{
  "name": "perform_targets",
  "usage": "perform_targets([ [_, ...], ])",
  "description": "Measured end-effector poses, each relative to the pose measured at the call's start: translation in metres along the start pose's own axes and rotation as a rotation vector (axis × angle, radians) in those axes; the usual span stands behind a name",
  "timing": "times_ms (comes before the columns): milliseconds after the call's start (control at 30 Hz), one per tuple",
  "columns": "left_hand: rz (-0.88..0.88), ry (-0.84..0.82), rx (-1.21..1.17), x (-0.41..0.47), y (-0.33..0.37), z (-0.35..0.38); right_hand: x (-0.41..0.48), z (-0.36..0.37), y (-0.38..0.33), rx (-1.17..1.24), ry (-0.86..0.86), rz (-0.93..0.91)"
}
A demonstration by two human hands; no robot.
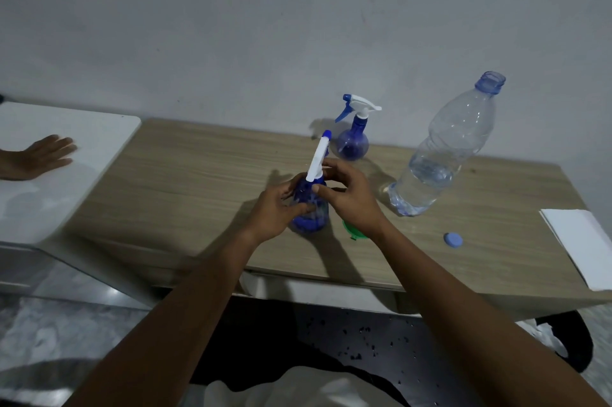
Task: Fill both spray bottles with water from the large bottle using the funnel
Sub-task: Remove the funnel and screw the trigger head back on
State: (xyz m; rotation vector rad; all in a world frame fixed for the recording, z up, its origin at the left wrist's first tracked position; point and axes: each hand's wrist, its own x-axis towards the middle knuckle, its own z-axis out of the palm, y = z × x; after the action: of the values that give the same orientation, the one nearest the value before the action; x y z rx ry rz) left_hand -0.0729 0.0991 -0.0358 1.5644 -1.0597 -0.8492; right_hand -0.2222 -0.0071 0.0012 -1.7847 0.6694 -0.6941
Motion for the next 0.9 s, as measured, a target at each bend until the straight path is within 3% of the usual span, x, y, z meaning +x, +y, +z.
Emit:
perform_targets([
  [133,0.001,0.005,0.001,0.000,-0.003,0.000,0.000,-0.005,0.000,0.003,-0.026,-0.011],
  [433,-0.026,0.002,0.032,0.001,-0.005,-0.002,0.007,0.011,-0.002,-0.052,0.090,0.038],
  [767,-0.029,-0.014,0.011,-0.001,0.001,-0.001,0.012,-0.012,-0.003,-0.030,-0.121,0.011],
  [900,-0.018,0.000,-0.006,-0.002,0.002,-0.001,0.014,-0.013,-0.005,-0.004,-0.125,0.013],
])
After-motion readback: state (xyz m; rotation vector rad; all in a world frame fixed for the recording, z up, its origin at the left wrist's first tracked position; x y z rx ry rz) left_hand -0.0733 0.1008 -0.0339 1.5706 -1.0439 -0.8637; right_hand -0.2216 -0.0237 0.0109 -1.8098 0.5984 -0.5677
